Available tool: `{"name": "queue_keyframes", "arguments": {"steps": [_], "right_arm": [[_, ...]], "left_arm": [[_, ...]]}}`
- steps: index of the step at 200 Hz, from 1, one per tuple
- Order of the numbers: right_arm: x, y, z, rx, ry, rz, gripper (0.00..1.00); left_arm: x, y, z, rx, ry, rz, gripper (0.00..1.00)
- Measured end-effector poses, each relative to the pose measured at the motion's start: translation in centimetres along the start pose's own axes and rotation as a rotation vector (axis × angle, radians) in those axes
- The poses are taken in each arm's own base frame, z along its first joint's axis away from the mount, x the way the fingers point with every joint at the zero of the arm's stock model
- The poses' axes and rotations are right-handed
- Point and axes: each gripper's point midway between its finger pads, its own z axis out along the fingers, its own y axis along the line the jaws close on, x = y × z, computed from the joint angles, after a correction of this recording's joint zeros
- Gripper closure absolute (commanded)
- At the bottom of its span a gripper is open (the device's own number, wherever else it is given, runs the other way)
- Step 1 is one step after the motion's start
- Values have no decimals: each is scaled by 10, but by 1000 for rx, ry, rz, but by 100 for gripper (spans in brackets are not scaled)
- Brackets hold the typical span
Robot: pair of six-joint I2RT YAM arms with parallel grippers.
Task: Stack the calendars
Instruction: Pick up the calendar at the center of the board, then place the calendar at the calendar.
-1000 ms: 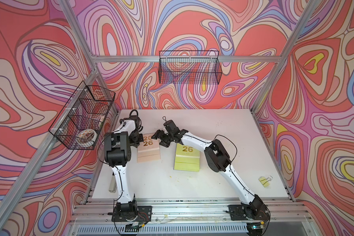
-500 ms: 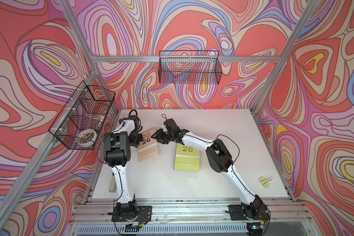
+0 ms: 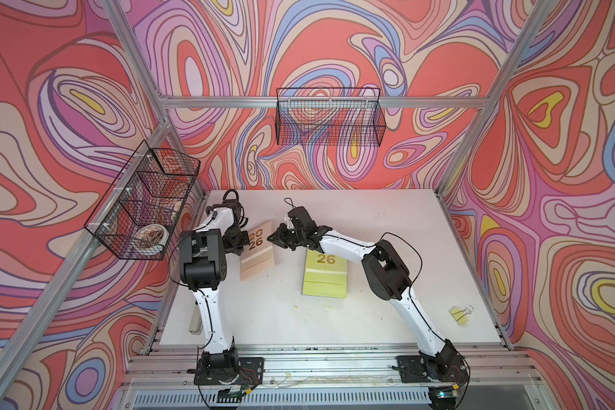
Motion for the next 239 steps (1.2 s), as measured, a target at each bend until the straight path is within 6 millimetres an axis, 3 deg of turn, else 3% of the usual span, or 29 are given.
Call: {"name": "queue_keyframes", "arguments": {"steps": [18, 46, 69, 94, 141, 169, 197, 219, 239], "right_arm": [[1, 6, -12, -1, -14, 4, 100], [0, 27, -42, -24, -52, -7, 100], [-3, 44, -78, -64, -96, -12, 100], [-9, 47, -123, -82, -155, -9, 100], [-6, 23, -221, -73, -297, 3, 100], [11, 14, -260, -95, -347, -17, 100], [24, -11, -277, -97, -369, -9, 100], [30, -37, -277, -79, -370, 16, 100], [34, -49, -275, -103, -350, 29, 100]], "left_arm": [[4, -3, -19, 33, -33, -7, 100], [4, -9, -68, 107, -136, -33, 100], [6, -17, -103, 172, -208, -57, 100], [18, -35, -123, 241, -235, -58, 100], [55, -77, -141, 393, -249, -58, 100], [76, -100, -151, 473, -271, -54, 100], [95, -122, -152, 549, -278, -49, 100], [106, -136, -142, 589, -254, -54, 100], [116, -148, -132, 615, -231, -55, 100]]}}
